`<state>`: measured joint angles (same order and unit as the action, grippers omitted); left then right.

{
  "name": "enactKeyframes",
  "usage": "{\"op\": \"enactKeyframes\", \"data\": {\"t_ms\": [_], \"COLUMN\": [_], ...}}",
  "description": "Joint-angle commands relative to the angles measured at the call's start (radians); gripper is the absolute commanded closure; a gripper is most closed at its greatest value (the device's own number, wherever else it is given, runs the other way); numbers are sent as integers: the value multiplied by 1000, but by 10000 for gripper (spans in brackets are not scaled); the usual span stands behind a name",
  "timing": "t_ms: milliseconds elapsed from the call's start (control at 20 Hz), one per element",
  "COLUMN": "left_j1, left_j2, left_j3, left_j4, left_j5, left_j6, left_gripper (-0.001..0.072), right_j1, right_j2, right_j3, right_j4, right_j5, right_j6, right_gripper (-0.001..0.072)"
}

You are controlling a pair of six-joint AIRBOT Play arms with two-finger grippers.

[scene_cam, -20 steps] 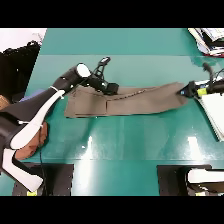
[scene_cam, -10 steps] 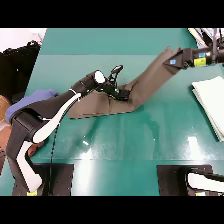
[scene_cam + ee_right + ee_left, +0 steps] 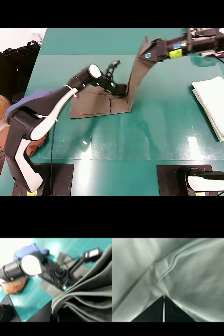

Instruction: Fold the shirts.

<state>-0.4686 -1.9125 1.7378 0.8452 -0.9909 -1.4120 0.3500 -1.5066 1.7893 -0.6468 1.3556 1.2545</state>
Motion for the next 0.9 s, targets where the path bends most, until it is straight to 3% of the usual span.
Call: {"op": "enactKeyframes", "data": {"t_ms": [0,200,300,350,400,500,600,700,850], "left_j1": [130,337,427,466,495,534,542,539,539], "left_j2": [78,233,303,330,351,381,385,384,384], "left_j3": [62,103,103,103,103,103,103,102,102], "left_j4": [90,252,281,280,280,281,281,277,267], "left_j5": [-138,-269,-303,-312,-320,-337,-365,-385,-386], "left_j6": [6,6,6,6,6,6,10,25,25], "left_gripper": [680,679,679,679,679,679,679,679,679], "right_j1": [120,307,393,425,451,463,429,367,232], "right_j2": [-101,-264,-355,-394,-428,-464,-462,-425,-322], "right_j3": [101,195,238,253,258,258,238,148,-62], "right_j4": [1,0,-2,-2,-3,-10,-73,-161,-203], "right_j5": [-19,-154,-231,-262,-269,-187,-54,19,-16], "right_j6": [2,1,-10,-60,-109,-111,-64,-19,-5], "right_gripper": [694,676,502,379,302,309,390,389,389]}}
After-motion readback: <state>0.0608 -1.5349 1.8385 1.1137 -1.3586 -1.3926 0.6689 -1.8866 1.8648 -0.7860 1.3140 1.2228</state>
